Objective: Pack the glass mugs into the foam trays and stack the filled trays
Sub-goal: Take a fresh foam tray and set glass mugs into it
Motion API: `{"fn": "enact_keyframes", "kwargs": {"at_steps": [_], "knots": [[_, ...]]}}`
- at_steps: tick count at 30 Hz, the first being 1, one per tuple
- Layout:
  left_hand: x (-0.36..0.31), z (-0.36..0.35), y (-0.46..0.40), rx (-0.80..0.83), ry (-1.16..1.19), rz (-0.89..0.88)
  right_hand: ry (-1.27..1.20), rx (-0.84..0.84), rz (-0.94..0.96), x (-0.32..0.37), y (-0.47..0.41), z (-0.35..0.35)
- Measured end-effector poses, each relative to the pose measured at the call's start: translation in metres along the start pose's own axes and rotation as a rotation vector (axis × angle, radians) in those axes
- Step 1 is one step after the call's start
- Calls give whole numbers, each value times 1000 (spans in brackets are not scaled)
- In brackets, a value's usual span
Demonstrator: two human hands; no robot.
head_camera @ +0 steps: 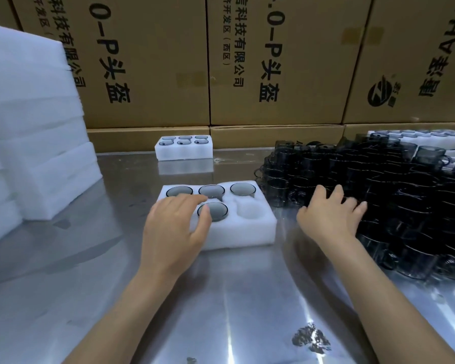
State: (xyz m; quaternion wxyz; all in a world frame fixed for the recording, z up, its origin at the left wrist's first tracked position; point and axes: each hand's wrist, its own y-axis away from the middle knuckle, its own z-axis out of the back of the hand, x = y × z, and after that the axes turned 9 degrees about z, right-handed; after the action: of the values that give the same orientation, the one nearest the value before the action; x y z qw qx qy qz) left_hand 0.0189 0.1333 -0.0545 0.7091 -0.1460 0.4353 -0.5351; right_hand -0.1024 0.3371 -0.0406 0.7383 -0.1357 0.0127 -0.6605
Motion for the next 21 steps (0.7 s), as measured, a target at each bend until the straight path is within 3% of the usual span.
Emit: {"fn": "enact_keyframes", "kwargs": {"at_steps": [4, 10, 16, 21], "knots": [[-2, 1, 3, -2, 9, 15, 41, 10, 47, 4, 4, 3], [1, -2, 4, 124, -54, -103, -146, -116, 167, 8, 11, 11], [2, -4, 4, 120, -92, -112, -161, 169, 128, 2, 11, 11], [-3, -2, 6, 131, -95, -78, -179, 181, 118, -4, 4, 13]]}}
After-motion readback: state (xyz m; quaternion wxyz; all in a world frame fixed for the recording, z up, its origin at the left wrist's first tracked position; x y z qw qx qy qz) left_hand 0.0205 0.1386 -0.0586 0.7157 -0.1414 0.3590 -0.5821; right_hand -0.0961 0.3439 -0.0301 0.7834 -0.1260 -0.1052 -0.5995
